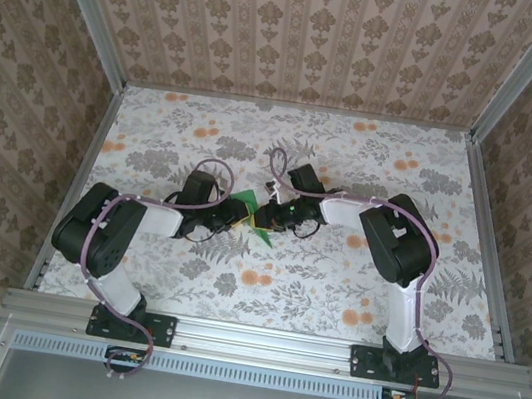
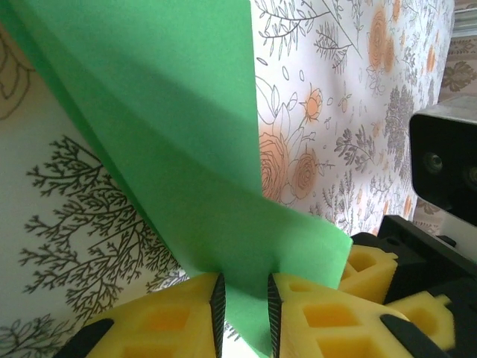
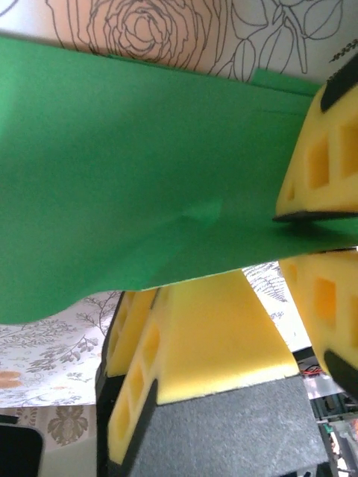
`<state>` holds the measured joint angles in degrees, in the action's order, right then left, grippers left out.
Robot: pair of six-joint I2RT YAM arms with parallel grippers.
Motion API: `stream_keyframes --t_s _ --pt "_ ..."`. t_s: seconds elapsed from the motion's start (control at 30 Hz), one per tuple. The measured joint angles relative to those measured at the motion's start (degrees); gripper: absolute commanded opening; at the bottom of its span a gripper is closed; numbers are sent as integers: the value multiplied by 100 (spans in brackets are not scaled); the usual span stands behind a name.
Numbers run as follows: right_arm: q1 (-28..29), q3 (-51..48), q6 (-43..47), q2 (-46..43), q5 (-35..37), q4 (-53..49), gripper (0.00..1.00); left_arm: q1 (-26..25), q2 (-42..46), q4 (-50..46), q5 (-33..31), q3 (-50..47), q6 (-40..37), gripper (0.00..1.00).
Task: Fold a paper plane with a square sheet of paper (pick it up from the middle)
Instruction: Fold the wing for the fifth time at the center of the table.
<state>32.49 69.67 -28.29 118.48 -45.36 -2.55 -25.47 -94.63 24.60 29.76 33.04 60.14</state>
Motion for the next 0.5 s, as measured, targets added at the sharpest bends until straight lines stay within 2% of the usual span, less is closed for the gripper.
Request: stream_keyframes --t_s 0.17,0.4,0.5 --pt "0 48 332 -2 48 -286 30 0 -35 15 0 15 0 23" --pt "22 92 901 -52 374 -715 31 0 -116 24 0 46 0 22" --pt "68 87 1038 -208 588 -820 34 0 -116 24 0 46 0 21"
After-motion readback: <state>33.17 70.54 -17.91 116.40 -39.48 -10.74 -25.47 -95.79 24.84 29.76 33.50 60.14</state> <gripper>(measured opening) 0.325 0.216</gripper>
